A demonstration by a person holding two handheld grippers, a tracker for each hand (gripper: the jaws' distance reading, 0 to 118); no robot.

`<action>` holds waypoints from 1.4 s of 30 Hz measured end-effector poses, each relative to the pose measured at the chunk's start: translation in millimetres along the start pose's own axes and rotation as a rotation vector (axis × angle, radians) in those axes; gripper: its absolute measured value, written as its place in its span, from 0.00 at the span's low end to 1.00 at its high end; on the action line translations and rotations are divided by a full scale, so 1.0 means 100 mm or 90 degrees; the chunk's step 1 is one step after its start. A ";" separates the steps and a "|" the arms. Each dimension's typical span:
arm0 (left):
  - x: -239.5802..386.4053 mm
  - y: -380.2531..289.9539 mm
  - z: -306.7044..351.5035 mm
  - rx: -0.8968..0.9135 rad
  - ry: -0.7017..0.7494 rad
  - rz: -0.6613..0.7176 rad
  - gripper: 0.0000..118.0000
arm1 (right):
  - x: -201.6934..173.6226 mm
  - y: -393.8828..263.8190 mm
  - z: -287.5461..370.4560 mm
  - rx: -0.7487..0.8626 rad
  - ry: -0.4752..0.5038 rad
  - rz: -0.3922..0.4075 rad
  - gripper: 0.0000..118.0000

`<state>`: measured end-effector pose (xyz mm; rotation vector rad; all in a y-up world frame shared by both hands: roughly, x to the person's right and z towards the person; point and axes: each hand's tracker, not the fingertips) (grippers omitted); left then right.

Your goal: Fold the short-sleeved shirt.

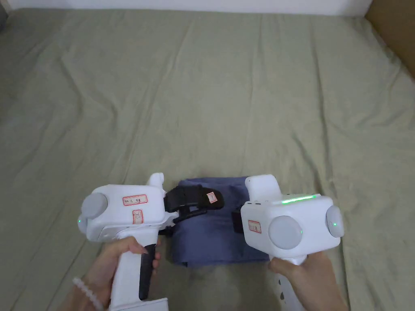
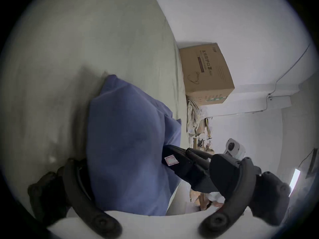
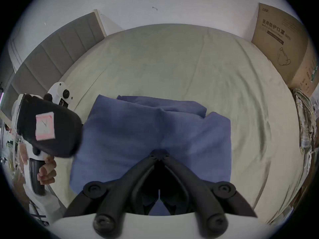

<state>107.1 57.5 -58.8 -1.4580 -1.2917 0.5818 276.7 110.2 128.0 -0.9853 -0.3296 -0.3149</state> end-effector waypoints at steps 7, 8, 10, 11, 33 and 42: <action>-0.08 -0.02 0.03 -0.003 0.044 0.019 0.22 | 0.00 0.02 0.04 0.002 0.008 -0.028 0.01; -0.09 -0.03 0.03 -0.004 0.054 0.006 0.22 | 0.00 0.02 0.07 0.007 0.009 -0.033 0.01; -0.07 0.00 0.06 -0.008 0.056 0.004 0.22 | -0.03 0.04 0.13 0.032 0.013 -0.041 0.01; -0.05 0.00 0.08 -0.009 0.058 0.004 0.22 | -0.05 0.05 0.18 0.053 0.017 -0.049 0.01; -0.27 -0.18 3.16 0.140 0.476 -0.036 0.22 | -2.13 0.36 0.89 0.379 0.079 0.115 0.01; -0.43 0.01 3.71 0.100 0.837 -0.148 0.22 | -2.65 0.39 0.75 0.363 0.116 0.149 0.01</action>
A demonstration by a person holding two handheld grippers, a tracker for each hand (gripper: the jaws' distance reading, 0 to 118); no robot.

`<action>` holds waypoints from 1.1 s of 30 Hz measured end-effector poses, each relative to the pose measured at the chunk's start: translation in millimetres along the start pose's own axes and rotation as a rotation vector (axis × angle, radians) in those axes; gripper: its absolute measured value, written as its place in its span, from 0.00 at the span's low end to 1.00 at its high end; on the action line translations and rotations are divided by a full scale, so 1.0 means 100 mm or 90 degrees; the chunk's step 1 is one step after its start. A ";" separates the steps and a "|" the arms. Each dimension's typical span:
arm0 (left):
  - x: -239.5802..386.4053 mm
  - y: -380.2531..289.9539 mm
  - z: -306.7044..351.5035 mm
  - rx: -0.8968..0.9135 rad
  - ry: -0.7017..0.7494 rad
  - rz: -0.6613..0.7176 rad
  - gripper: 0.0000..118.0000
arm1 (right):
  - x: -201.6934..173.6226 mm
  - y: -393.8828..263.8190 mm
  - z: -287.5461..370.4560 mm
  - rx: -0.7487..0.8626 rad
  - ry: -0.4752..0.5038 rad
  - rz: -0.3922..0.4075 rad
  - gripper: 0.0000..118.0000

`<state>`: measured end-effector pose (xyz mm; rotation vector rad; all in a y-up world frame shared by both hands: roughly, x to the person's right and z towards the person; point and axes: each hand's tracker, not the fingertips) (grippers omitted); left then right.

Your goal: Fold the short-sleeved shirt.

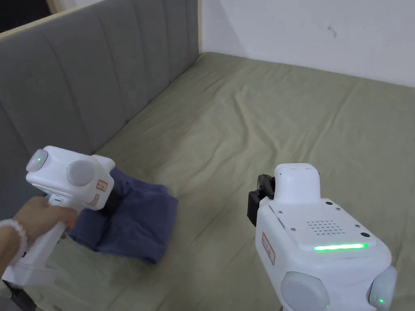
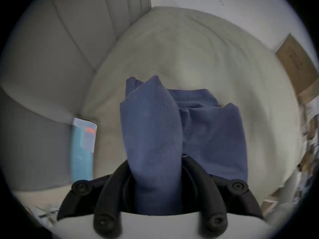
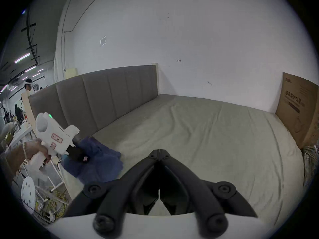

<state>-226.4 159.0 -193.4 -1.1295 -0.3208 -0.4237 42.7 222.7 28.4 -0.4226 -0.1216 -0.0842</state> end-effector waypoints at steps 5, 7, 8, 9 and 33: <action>0.02 0.03 -0.08 0.041 0.040 -0.040 0.53 | 0.01 -0.03 -0.06 -0.014 -0.005 0.005 0.01; 0.03 0.03 -0.11 0.049 0.076 -0.047 0.97 | 0.06 -0.04 -0.07 -0.022 -0.006 0.001 0.01; 0.04 0.03 -0.10 0.050 0.071 -0.038 0.99 | 0.08 -0.05 -0.07 -0.024 -0.008 0.000 0.01; 0.03 0.03 -0.04 0.062 0.066 -0.025 0.97 | 0.09 -0.05 -0.06 -0.026 -0.012 0.001 0.01; 2.37 -0.67 2.01 0.420 -0.022 0.022 0.00 | 1.13 0.00 1.20 0.032 -0.117 -0.067 0.01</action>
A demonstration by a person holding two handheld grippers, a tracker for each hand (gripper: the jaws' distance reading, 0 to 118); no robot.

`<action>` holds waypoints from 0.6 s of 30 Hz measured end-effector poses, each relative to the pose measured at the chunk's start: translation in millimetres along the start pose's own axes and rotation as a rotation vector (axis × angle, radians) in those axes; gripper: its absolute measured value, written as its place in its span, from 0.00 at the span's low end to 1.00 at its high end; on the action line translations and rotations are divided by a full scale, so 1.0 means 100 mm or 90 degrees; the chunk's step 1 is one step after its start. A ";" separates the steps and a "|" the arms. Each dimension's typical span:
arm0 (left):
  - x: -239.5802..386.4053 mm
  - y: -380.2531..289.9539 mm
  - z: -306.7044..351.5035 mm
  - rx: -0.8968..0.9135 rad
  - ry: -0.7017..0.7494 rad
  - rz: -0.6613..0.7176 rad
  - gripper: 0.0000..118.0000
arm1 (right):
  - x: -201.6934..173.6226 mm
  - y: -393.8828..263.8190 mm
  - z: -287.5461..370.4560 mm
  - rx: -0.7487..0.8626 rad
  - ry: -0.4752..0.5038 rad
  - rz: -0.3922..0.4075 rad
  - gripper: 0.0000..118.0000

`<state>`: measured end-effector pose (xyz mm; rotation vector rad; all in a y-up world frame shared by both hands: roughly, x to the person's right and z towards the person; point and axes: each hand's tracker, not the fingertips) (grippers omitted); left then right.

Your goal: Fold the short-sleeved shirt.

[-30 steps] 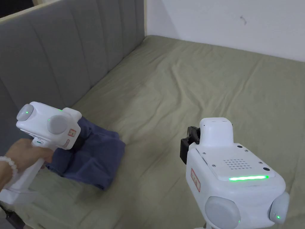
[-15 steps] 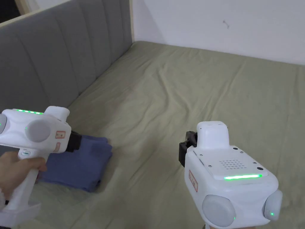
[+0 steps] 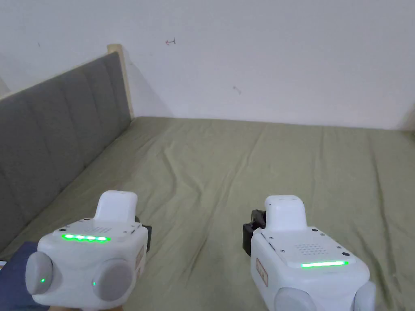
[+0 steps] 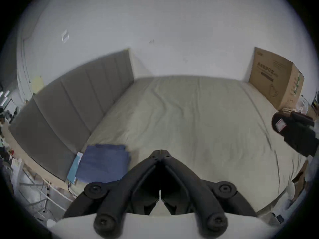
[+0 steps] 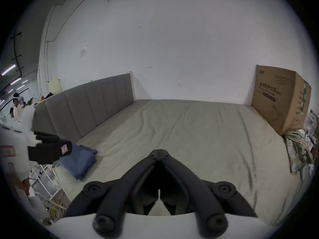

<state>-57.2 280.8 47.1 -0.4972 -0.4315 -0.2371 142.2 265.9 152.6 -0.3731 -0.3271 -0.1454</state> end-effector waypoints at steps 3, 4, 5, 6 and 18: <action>0.31 0.18 0.26 0.065 -0.022 0.005 0.00 | 0.25 0.13 0.19 0.019 -0.027 -0.012 0.01; 0.37 0.24 0.34 0.092 -0.028 0.010 0.00 | 0.34 0.19 0.26 0.028 -0.037 -0.016 0.01; 0.47 0.31 0.42 0.113 -0.021 0.009 0.00 | 0.40 0.23 0.31 0.041 -0.049 -0.020 0.01; 0.54 0.37 0.48 0.130 -0.018 -0.004 0.00 | 0.46 0.29 0.38 0.057 -0.063 -0.023 0.01; 0.97 0.72 0.90 0.253 -0.042 0.008 0.00 | 0.94 0.67 0.98 0.162 -0.171 -0.003 0.01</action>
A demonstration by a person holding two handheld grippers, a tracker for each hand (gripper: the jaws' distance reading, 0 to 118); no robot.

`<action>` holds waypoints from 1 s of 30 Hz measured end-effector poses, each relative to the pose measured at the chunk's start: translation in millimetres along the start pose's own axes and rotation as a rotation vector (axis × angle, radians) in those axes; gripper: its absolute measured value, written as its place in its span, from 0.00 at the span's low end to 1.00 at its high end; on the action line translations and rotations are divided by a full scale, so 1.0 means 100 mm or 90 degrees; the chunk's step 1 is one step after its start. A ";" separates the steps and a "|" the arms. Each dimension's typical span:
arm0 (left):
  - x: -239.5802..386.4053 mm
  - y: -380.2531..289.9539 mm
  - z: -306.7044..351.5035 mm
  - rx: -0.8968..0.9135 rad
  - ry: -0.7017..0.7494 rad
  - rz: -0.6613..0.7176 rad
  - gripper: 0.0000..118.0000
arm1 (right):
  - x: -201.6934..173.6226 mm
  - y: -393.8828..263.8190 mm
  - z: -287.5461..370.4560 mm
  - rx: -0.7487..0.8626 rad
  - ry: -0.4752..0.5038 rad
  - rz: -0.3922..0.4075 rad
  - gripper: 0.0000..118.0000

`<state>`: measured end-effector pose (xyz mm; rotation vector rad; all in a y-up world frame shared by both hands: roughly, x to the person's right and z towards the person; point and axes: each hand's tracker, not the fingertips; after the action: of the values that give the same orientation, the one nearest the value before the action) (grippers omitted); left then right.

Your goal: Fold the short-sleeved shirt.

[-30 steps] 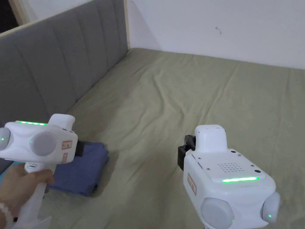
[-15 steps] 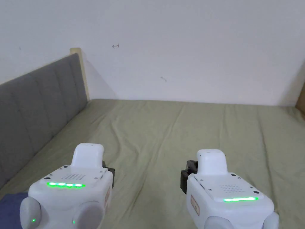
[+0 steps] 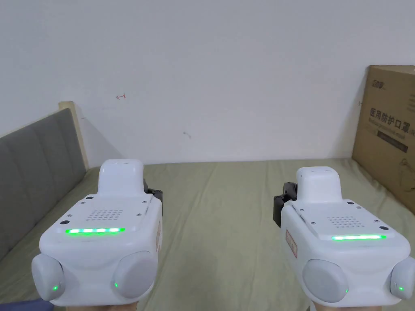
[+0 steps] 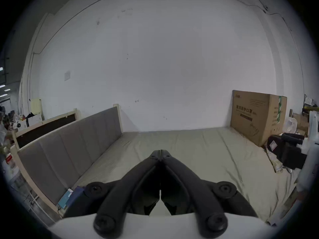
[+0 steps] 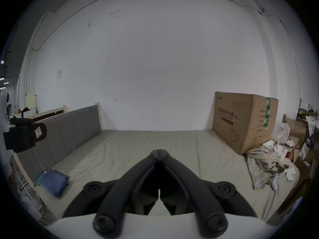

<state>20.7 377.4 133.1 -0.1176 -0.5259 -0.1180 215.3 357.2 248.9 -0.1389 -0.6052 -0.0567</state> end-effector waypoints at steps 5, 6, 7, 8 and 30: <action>0.07 0.03 0.04 0.024 -0.009 0.001 0.00 | 0.08 0.06 0.06 0.016 -0.014 0.002 0.01; 0.07 0.03 0.04 0.026 -0.008 0.001 0.00 | 0.08 0.06 0.06 0.017 -0.015 0.000 0.01; 0.09 0.03 0.04 0.029 -0.005 -0.001 0.00 | 0.08 0.05 0.07 0.018 -0.017 -0.001 0.01; 0.10 0.03 0.05 0.034 -0.003 -0.008 0.00 | 0.09 0.05 0.07 0.018 -0.018 0.000 0.01; -0.01 0.00 0.07 0.012 -0.054 0.049 0.94 | 0.09 -0.01 0.15 0.055 -0.030 0.019 0.67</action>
<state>16.5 378.0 138.4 -0.1248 -0.6057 -0.0326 214.1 358.3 265.7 -0.0654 -0.6513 0.0020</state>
